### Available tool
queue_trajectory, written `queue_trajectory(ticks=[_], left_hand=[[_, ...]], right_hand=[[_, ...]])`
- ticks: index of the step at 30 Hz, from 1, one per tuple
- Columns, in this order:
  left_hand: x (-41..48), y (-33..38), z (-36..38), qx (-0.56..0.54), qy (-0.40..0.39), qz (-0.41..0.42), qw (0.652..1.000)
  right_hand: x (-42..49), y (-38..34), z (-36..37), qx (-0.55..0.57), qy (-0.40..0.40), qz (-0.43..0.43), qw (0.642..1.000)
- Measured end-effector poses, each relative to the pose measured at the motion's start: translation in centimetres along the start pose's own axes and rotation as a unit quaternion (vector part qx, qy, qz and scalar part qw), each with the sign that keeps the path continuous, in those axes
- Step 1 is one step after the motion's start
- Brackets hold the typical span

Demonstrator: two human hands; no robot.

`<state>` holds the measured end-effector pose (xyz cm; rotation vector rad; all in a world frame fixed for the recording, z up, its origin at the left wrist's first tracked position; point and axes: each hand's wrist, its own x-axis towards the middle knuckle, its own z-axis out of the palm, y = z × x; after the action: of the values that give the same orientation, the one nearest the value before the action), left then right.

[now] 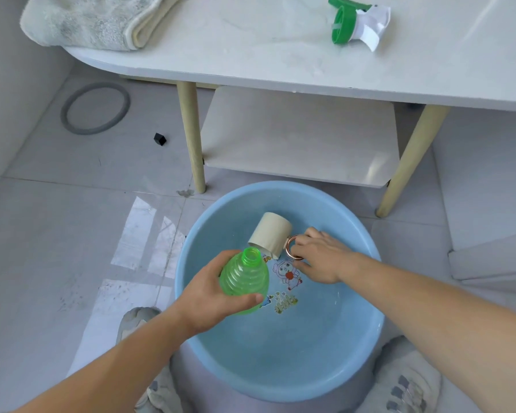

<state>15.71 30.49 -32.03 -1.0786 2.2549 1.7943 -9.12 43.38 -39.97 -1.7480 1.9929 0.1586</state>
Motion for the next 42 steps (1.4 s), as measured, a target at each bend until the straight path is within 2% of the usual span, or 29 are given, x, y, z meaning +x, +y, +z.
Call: queue_trajectory(ticks=[17, 19, 22, 25, 28, 31, 34, 38, 42], left_hand=[[0.1, -0.3, -0.1, -0.011, 0.008, 0.006, 1.000], [0.1, -0.3, -0.2, -0.015, 0.008, 0.007, 1.000], [0.0, -0.2, -0.3, -0.021, 0.011, 0.008, 1.000], [-0.2, 0.1, -0.5, -0.022, 0.017, 0.014, 1.000], [-0.7, 0.5, -0.8, -0.023, 0.020, 0.021, 0.999], [-1.2, 1.0, -0.9, -0.027, 0.024, 0.028, 0.999], [-1.7, 1.7, -1.2, -0.031, 0.023, 0.039, 0.998], [-2.3, 3.2, -1.6, -0.034, 0.029, 0.059, 0.997], [-2.8, 5.2, -1.9, -0.035, 0.034, 0.089, 0.995]], right_hand=[[-0.2, -0.3, 0.7, -0.021, -0.028, 0.018, 0.999], [-0.1, -0.7, 0.4, 0.000, -0.027, 0.024, 0.999], [0.0, -1.8, 0.2, 0.090, -0.012, 0.047, 0.995], [0.0, -3.3, -0.7, 0.243, 0.009, 0.105, 0.964], [-0.4, -4.6, -2.8, 0.432, 0.029, 0.176, 0.884], [-1.1, -5.1, -4.8, 0.501, 0.038, 0.192, 0.843], [-2.4, -5.6, -7.4, 0.533, 0.059, 0.188, 0.823], [-4.9, -6.4, -11.7, 0.543, 0.096, 0.169, 0.817], [-7.5, -6.8, -15.8, 0.528, 0.167, 0.160, 0.817]])
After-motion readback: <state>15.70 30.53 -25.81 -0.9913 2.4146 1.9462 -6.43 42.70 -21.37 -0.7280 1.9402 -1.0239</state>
